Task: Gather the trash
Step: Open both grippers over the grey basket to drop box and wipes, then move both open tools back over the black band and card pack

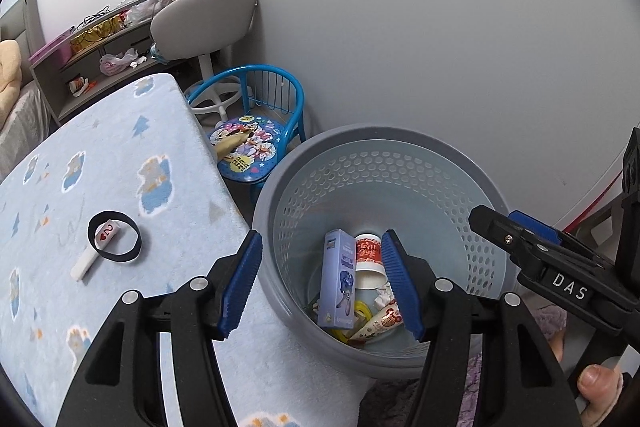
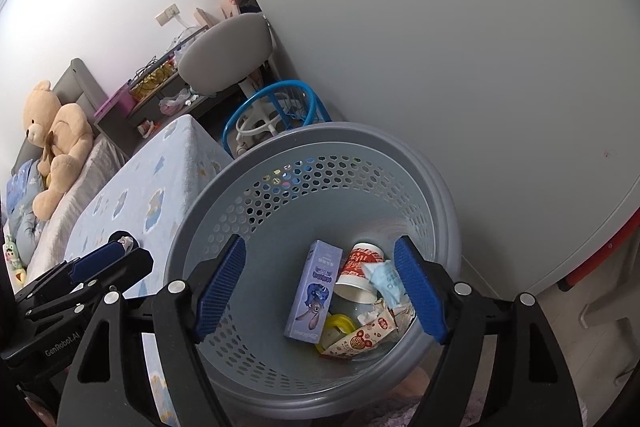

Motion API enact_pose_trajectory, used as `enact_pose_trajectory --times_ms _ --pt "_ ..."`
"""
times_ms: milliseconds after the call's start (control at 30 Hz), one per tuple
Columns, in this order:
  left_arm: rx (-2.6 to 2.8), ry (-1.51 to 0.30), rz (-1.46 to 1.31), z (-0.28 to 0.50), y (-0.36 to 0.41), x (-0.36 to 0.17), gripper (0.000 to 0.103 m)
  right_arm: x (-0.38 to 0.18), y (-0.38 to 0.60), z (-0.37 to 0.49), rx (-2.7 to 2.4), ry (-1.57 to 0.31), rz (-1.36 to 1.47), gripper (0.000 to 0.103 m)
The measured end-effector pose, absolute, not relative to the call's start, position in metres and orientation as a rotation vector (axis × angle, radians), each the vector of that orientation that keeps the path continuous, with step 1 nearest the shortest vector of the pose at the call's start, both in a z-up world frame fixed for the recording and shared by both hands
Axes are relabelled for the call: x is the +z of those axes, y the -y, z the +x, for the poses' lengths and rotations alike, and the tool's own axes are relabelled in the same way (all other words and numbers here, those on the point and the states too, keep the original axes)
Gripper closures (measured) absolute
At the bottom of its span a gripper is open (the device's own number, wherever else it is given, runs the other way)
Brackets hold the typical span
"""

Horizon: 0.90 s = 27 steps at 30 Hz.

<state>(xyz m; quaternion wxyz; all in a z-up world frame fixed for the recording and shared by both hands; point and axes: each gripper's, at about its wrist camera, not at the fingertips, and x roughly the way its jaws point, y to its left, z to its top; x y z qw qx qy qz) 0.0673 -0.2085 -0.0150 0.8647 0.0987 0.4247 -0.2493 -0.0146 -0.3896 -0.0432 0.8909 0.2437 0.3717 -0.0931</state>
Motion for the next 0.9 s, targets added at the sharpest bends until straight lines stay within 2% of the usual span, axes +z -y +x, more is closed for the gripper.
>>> enact_pose_trajectory --times_ms 900 --pt "-0.490 -0.859 0.178 0.057 0.181 -0.007 0.040 -0.044 0.367 -0.024 -0.167 -0.788 0.486 0.025"
